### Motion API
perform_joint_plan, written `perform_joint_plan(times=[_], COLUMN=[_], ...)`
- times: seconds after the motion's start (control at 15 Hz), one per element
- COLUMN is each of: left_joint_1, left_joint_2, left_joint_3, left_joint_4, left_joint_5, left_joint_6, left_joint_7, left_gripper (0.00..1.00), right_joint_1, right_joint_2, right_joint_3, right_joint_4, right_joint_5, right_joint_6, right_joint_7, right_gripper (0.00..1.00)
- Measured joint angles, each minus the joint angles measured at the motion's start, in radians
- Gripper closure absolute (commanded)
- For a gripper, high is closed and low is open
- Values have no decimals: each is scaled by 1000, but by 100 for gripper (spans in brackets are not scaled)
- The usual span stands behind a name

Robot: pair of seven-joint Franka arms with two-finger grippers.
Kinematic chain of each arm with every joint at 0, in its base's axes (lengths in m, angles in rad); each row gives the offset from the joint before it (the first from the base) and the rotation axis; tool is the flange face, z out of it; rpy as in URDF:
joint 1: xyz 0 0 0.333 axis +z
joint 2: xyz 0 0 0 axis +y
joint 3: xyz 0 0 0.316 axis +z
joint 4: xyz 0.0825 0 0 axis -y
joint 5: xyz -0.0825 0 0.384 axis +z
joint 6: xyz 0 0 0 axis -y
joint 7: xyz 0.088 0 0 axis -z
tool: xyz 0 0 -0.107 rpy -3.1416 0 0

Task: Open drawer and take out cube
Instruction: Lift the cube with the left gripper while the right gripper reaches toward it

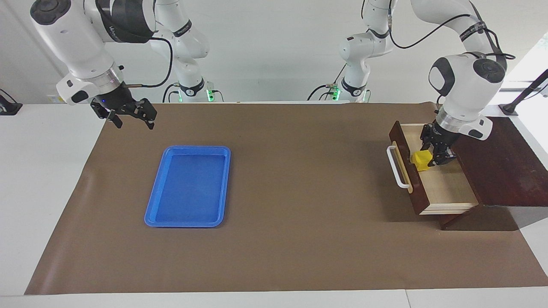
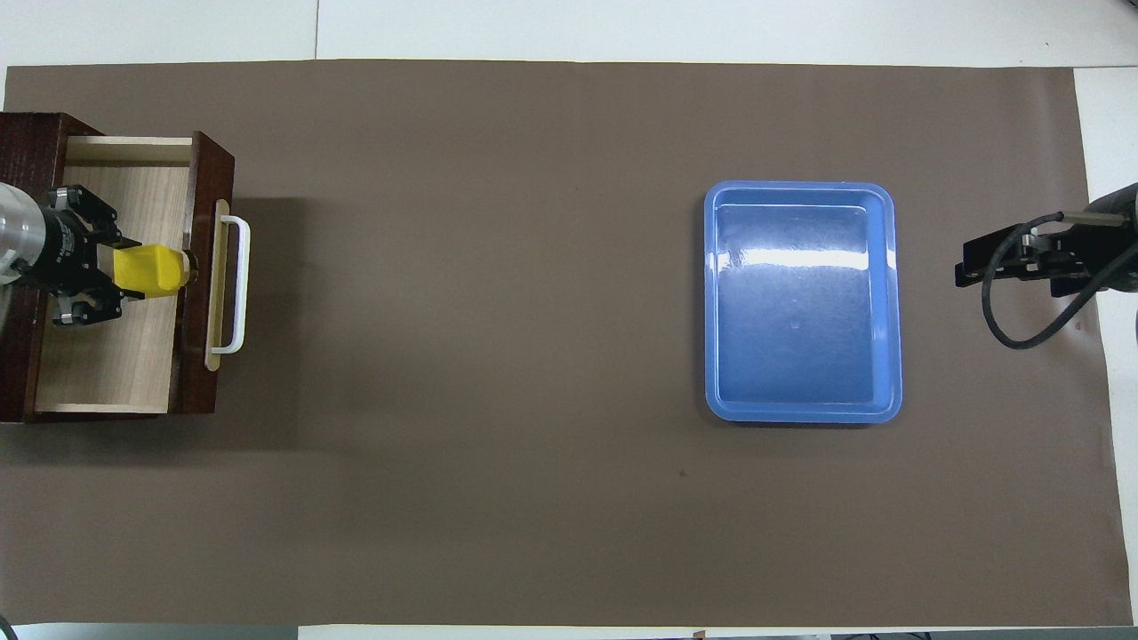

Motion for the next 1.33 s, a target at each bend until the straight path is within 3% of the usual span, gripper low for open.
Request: perform_joint_plan(times=[0.13, 0.27, 0.47, 0.73, 1.07, 1.33], left_joint_1=[-56, -141, -287, -471, -571, -623], left_joint_2=[17, 25, 39, 43, 49, 49], left_joint_3=[-2, -7, -14, -18, -17, -16], left_joint_4=[114, 147, 139, 73, 6, 2], left_joint_5=[-19, -23, -24, -24, -24, -24], left_joint_6=[-102, -125, -114, -22, 87, 117], left_joint_7=[-74, -206, -418, -652, -757, -781], left_gripper=[100, 100, 100, 100, 100, 100], right_joint_1=[6, 42, 135, 294, 456, 518], right_joint_2=[-20, -35, -38, -11, 67, 109], right_joint_3=[8, 12, 17, 22, 23, 22], right_joint_4=[-57, -116, -188, -312, -397, -431], right_joint_5=[53, 103, 181, 269, 465, 642], right_joint_6=[13, 45, 128, 346, 608, 703], right_joint_7=[150, 327, 625, 994, 1161, 1169], right_gripper=[0, 0, 0, 0, 0, 0])
